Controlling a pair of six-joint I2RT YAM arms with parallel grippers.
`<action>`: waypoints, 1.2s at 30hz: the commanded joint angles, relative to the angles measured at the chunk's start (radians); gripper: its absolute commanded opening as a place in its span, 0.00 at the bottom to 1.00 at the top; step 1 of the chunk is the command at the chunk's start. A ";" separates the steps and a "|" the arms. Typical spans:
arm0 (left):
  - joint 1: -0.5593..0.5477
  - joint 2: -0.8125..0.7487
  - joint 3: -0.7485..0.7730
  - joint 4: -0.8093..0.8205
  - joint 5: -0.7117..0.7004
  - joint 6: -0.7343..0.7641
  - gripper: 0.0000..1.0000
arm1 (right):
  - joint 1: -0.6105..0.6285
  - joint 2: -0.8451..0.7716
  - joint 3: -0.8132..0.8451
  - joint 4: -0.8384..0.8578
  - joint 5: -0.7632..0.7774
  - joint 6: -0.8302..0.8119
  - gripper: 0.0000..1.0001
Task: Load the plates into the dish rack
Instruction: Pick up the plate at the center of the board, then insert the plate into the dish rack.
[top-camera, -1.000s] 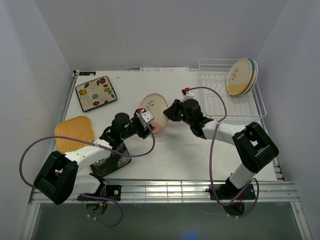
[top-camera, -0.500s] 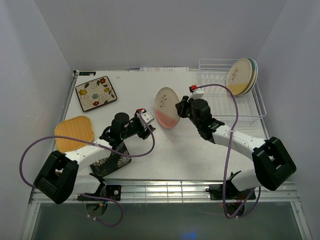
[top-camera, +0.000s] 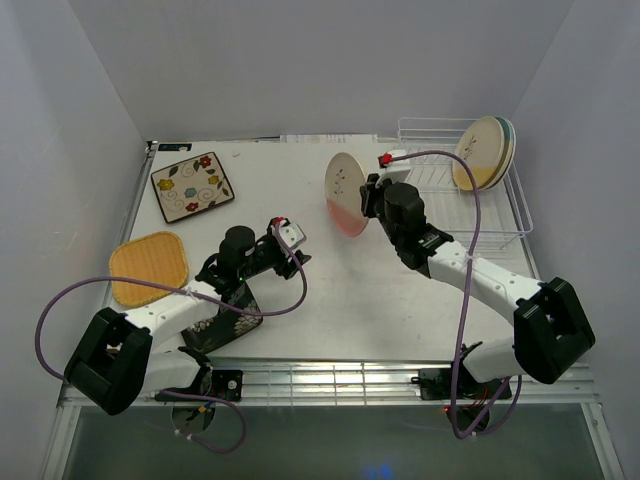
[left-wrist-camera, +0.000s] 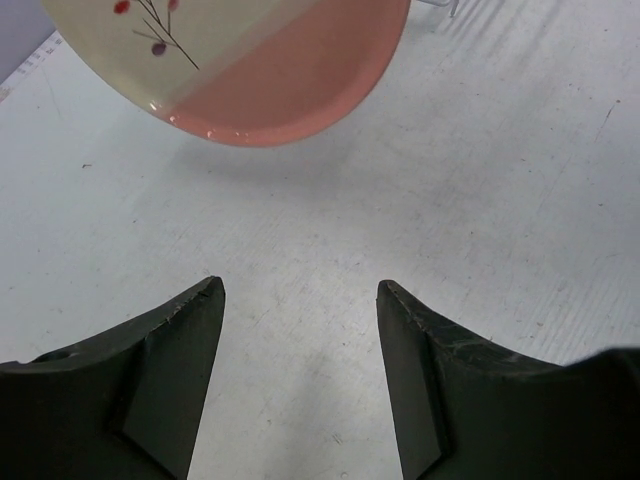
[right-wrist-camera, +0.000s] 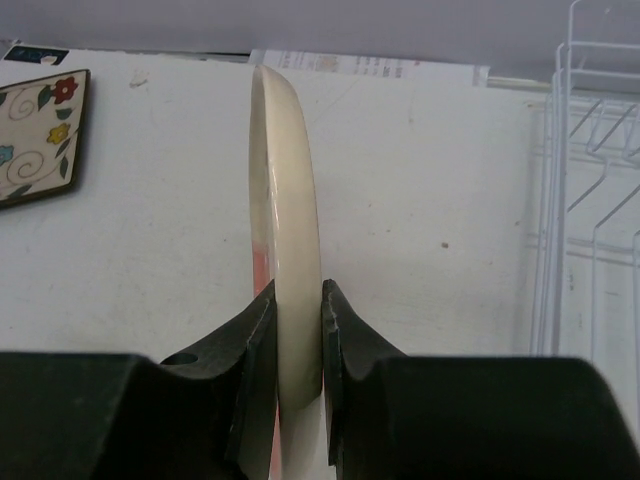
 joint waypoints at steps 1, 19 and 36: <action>0.008 -0.031 -0.011 0.019 0.028 0.001 0.73 | 0.004 -0.056 0.128 0.158 0.099 -0.056 0.08; 0.015 -0.023 -0.005 0.007 0.037 0.007 0.98 | -0.114 -0.117 0.298 0.019 0.245 -0.167 0.08; 0.019 -0.031 -0.005 0.000 0.047 0.008 0.98 | -0.519 -0.050 0.366 -0.054 0.024 -0.033 0.08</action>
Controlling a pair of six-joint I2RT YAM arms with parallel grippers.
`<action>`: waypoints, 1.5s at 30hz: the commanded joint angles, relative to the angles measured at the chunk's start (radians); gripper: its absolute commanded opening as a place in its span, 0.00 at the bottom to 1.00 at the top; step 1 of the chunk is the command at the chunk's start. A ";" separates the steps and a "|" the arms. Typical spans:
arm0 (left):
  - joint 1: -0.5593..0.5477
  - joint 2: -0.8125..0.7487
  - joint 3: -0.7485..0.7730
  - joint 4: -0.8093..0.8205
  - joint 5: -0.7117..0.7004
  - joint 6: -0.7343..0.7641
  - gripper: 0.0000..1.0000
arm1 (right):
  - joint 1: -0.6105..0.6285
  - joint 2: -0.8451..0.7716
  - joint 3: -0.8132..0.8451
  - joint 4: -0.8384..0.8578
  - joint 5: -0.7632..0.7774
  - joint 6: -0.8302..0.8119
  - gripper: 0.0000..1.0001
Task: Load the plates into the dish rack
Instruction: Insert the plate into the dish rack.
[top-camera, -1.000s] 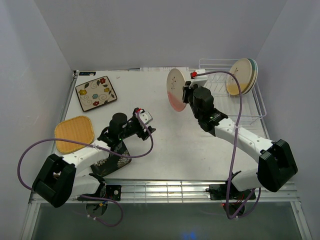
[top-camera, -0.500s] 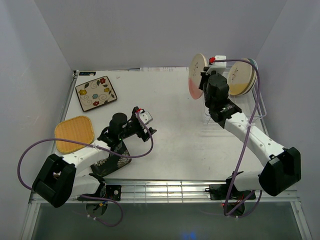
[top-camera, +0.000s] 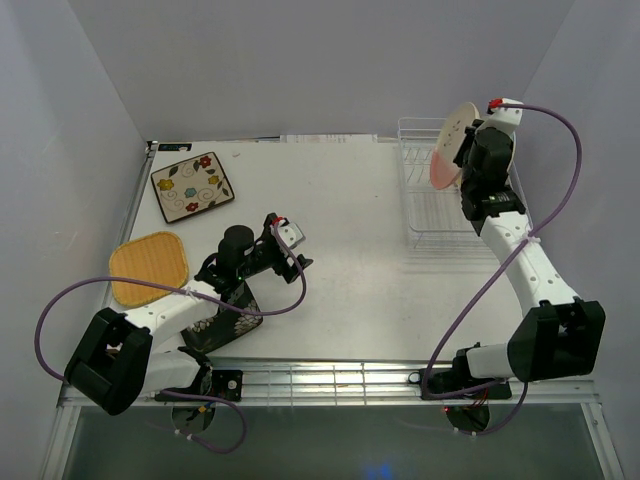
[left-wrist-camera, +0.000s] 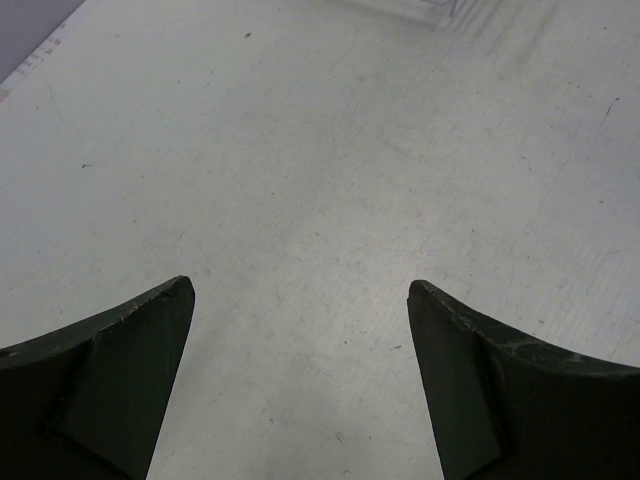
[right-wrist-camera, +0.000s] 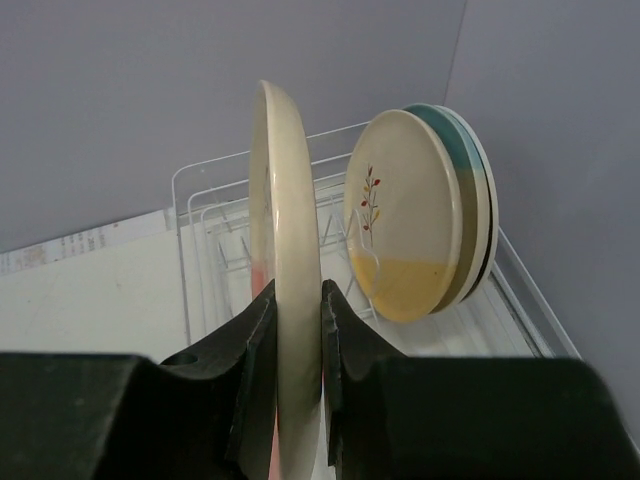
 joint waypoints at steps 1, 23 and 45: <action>0.007 -0.032 -0.004 0.001 0.029 0.005 0.98 | -0.048 -0.003 0.070 0.198 -0.077 0.049 0.08; 0.013 -0.042 -0.006 -0.004 0.056 0.004 0.98 | -0.319 0.186 0.102 0.465 -0.461 0.033 0.08; 0.018 -0.052 -0.010 -0.005 0.089 0.001 0.98 | -0.341 0.279 0.035 0.760 -0.421 -0.118 0.08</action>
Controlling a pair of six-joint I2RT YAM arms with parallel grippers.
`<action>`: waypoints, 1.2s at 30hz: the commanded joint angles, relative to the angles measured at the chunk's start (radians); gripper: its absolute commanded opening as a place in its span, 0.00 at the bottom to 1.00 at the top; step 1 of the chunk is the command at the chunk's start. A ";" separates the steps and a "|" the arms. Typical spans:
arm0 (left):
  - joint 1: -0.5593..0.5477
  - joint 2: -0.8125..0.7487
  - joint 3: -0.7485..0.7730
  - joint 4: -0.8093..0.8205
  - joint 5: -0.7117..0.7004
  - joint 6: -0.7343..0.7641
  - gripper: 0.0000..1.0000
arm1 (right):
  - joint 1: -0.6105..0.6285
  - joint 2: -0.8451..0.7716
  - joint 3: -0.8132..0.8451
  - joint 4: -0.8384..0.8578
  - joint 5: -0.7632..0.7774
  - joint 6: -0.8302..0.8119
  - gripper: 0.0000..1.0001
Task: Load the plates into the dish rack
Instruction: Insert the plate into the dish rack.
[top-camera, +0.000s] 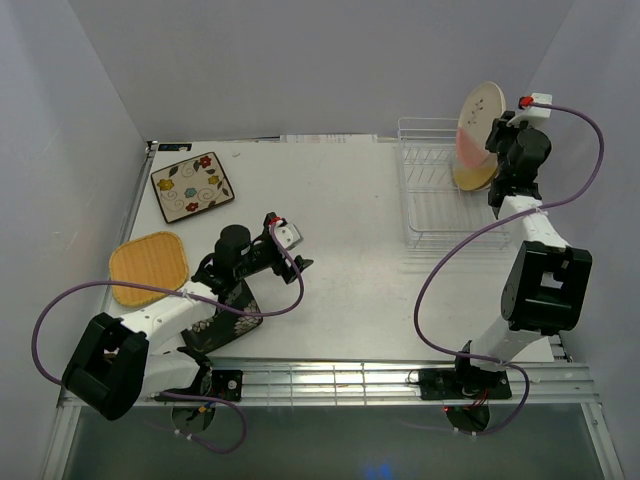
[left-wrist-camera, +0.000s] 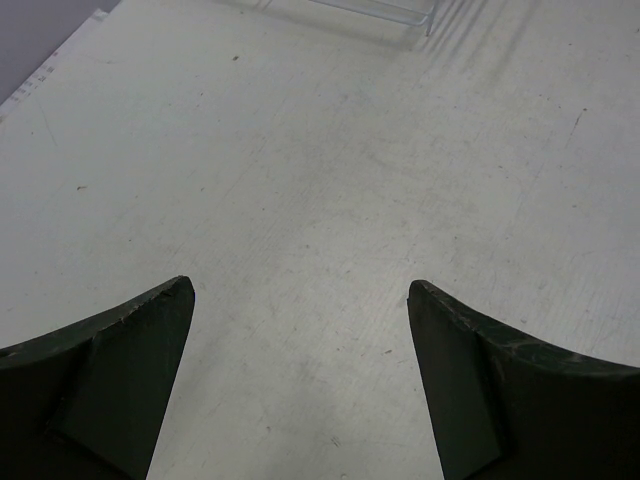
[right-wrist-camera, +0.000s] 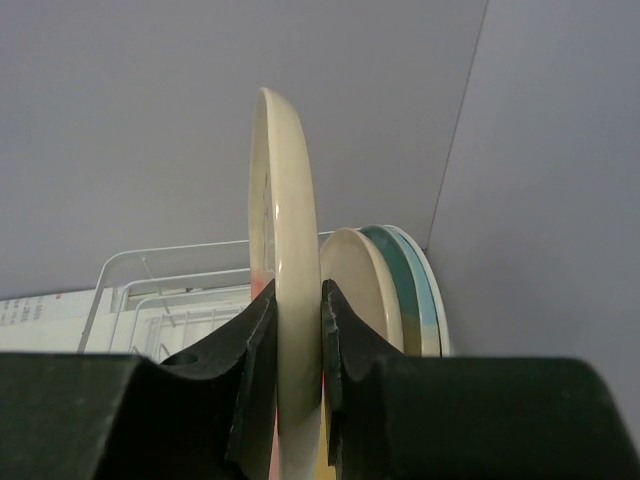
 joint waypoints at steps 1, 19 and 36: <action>0.007 -0.024 -0.010 -0.001 0.032 0.000 0.98 | -0.004 -0.008 0.028 0.282 0.028 -0.036 0.08; 0.009 -0.039 -0.010 -0.010 0.044 -0.002 0.98 | -0.004 0.110 -0.066 0.426 0.044 -0.023 0.08; 0.010 -0.041 -0.008 -0.020 0.052 0.002 0.98 | 0.002 0.159 -0.107 0.437 0.096 0.003 0.14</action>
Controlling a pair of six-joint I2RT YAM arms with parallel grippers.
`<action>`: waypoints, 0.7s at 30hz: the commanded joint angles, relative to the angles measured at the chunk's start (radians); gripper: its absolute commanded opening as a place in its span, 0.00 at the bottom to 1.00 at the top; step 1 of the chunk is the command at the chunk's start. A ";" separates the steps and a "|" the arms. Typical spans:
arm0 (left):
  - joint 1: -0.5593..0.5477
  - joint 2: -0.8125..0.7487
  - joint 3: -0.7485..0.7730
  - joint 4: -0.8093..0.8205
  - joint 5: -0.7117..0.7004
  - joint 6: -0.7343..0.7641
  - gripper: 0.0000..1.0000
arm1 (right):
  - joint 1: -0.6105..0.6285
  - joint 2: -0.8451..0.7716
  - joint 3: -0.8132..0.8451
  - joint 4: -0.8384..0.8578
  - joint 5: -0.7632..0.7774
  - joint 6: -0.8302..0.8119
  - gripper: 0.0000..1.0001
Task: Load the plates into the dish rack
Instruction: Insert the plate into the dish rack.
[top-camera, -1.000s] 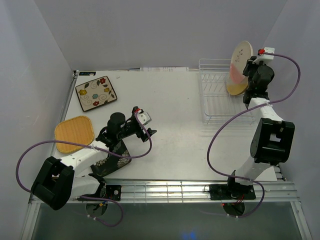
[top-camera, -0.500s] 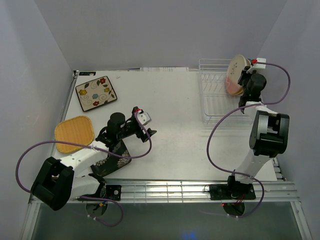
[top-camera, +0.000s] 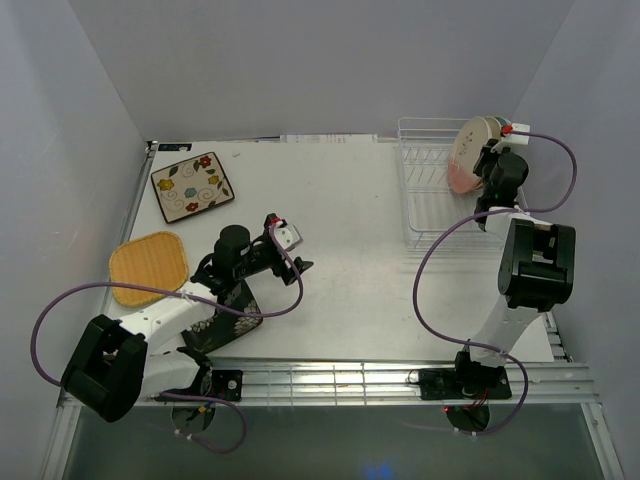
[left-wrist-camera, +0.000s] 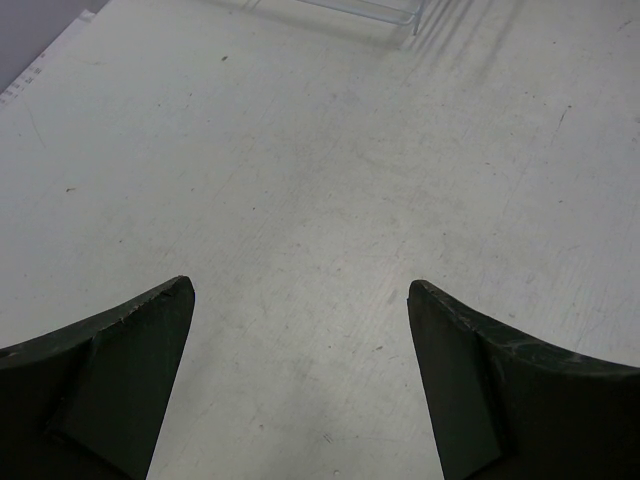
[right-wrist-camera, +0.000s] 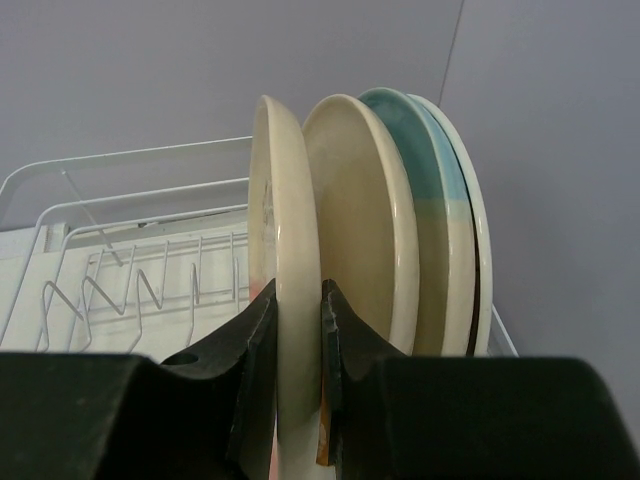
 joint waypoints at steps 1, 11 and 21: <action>0.009 -0.029 -0.006 -0.005 0.029 0.003 0.98 | -0.001 -0.021 0.033 0.191 0.043 0.019 0.14; 0.009 -0.031 -0.002 -0.028 0.058 0.028 0.98 | 0.001 0.005 0.067 0.131 0.057 0.033 0.27; 0.009 -0.026 0.006 -0.037 0.053 0.023 0.98 | 0.005 -0.042 0.101 0.021 0.105 0.068 0.52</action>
